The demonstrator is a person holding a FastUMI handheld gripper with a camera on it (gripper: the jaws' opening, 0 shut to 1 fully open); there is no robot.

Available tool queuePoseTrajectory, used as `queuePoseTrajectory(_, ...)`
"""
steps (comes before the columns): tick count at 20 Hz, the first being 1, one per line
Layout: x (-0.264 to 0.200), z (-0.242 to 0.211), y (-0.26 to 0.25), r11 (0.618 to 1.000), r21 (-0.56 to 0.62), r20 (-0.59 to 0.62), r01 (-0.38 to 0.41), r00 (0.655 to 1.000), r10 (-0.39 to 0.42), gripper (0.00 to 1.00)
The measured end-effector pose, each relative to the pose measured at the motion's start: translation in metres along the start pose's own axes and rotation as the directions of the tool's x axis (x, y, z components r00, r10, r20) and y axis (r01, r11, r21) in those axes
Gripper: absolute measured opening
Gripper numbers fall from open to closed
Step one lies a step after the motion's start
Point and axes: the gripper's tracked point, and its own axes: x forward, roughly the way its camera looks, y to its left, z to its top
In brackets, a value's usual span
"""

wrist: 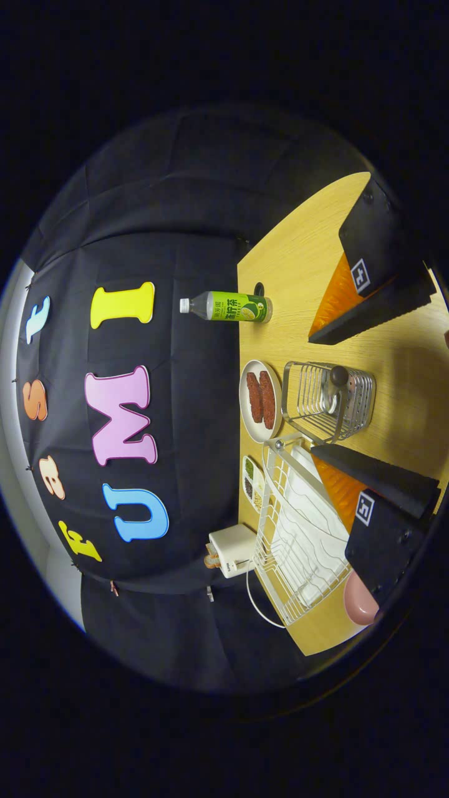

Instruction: Take the plate from the dish rack, then take the spoon from the basket and place it into the plate.

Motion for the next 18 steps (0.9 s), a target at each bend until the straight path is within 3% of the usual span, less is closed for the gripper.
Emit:
queuePoseTrajectory(2, 0.004, -0.002, 0.009, 1.000, 0.001, 0.007, -0.025, 1.000, 0.025, 0.98)
queuePoseTrajectory(6, 0.009, 0.003, 0.010, 0.998, -0.055, 0.049, -0.016, 0.999, 0.019, 0.77)
queuePoseTrajectory(12, 0.017, 0.000, 0.019, 0.997, -0.066, 0.055, -0.032, 0.998, 0.035, 0.75)
queuePoseTrajectory(14, 0.024, 0.002, 0.024, 0.997, -0.069, 0.069, -0.038, 0.997, 0.042, 0.69)
queuePoseTrajectory(18, 0.030, 0.006, 0.029, 0.996, -0.085, 0.085, -0.017, 0.996, 0.025, 0.46)
